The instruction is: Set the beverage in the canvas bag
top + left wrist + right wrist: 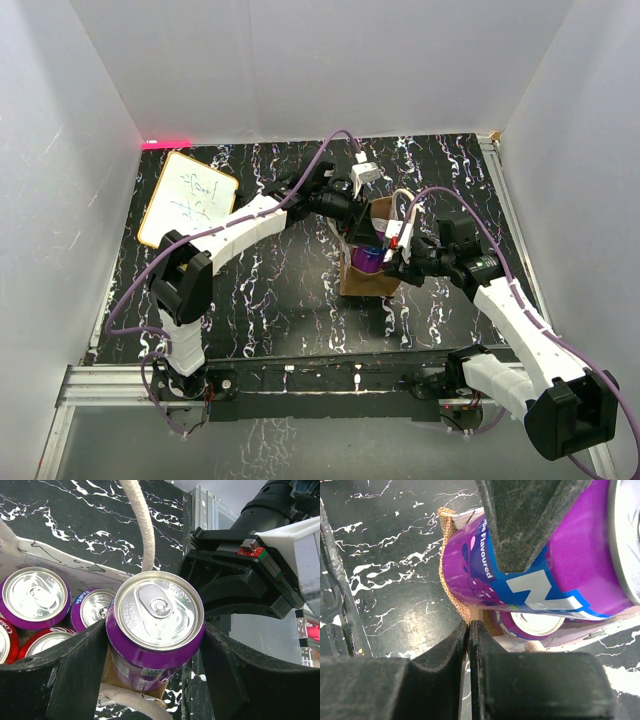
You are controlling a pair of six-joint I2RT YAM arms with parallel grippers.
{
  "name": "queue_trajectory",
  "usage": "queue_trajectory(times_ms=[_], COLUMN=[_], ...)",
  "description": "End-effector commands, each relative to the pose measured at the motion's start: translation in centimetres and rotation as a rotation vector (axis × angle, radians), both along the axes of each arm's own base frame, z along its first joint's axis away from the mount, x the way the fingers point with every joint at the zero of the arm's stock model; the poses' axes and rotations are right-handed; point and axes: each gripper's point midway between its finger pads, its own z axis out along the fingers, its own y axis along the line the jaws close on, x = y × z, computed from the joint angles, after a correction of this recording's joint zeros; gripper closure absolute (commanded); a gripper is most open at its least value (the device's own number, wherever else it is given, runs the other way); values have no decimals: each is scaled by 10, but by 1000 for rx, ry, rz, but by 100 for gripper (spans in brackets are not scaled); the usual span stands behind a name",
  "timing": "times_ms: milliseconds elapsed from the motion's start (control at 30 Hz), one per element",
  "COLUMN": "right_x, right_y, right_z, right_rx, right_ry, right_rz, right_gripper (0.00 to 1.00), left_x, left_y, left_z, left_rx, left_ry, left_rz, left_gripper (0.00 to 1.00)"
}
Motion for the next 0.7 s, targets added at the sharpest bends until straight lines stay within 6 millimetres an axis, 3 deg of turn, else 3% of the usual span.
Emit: queue_trajectory(times_ms=[0,167,667], right_x=[-4,-4,-2], right_y=[4,5,4], right_z=[21,21,23], right_rx=[35,37,33], right_ry=[-35,-35,-43], right_rz=[36,37,27], right_gripper=[92,92,92], left_x=[-28,-27,-52], left_y=[1,5,20], left_z=[47,40,16], left_rx=[-124,-116,-147], left_ry=[-91,-164,-259], left_rz=[-112,-127,-323], left_gripper=[100,100,100])
